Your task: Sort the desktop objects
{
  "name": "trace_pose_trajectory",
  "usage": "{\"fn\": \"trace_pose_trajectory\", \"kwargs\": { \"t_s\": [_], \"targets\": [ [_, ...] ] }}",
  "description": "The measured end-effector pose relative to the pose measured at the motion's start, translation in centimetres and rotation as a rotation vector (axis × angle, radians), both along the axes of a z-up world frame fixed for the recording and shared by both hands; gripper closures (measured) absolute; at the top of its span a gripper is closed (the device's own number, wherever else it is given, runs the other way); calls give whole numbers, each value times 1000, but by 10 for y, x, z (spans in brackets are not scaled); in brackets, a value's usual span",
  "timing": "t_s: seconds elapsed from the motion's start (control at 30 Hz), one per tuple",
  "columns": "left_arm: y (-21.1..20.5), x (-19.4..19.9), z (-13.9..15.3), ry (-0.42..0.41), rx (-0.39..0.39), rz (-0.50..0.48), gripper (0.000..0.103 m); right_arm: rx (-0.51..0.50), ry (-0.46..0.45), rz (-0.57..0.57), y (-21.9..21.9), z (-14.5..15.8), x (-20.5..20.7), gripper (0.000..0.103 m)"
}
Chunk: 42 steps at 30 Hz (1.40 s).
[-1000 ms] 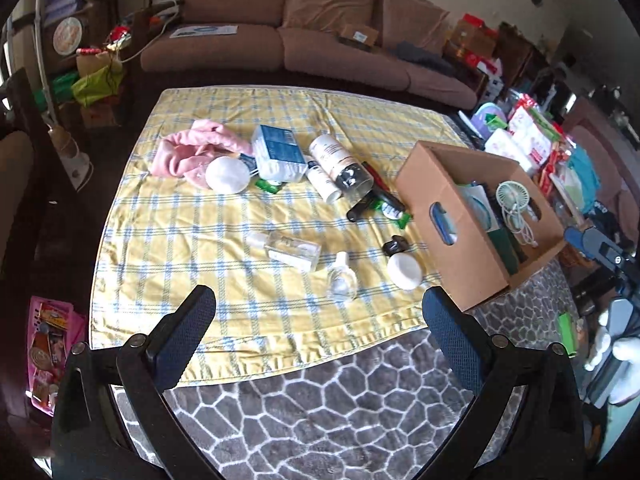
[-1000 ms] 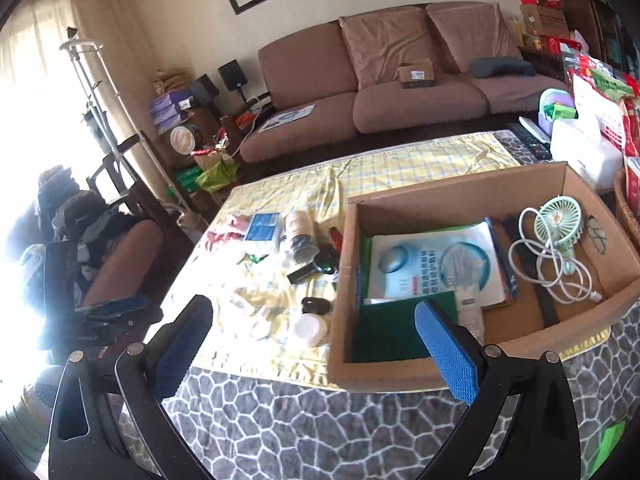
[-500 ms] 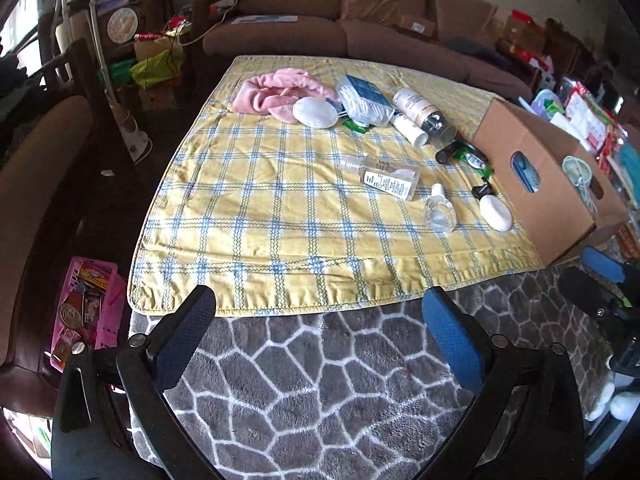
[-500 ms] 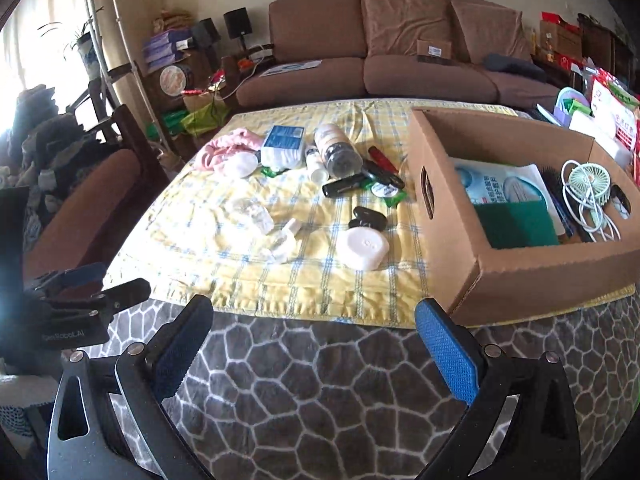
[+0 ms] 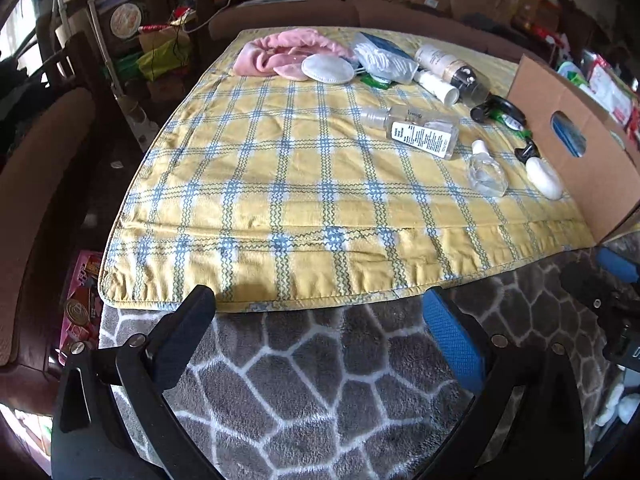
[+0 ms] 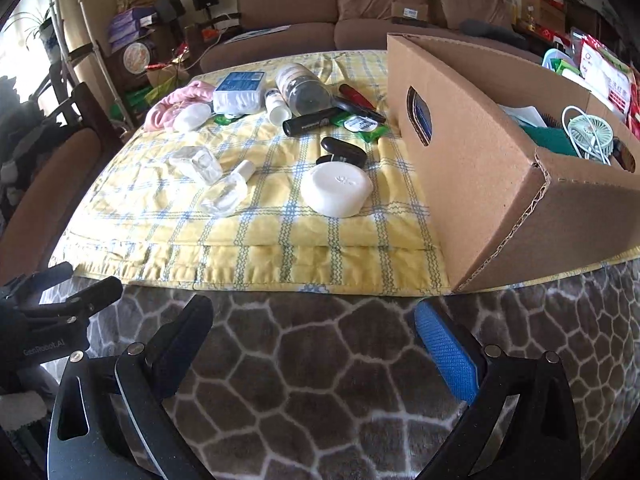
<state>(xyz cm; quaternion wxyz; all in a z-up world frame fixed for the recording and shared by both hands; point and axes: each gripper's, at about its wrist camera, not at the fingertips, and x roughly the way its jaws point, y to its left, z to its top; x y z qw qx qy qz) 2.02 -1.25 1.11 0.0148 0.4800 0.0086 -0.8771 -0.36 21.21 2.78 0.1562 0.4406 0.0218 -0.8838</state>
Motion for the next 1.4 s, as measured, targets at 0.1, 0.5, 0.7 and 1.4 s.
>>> {"fn": "trace_pose_trajectory", "kwargs": {
  "t_s": [0.1,0.5,0.7,1.4],
  "targets": [
    [3,2,3,7,14,-5,0,6,2,4,7,-1,1,1],
    [28,10,1,10,14,49,0,50,2,-27,52,-2,-8,1],
    [40,6,0,3,-1,71,0,62,-1,-52,75,3,-22,1],
    [75,-2,-7,28,0,121,0,121,5,-55,100,-8,-31,0]
  ]
}}
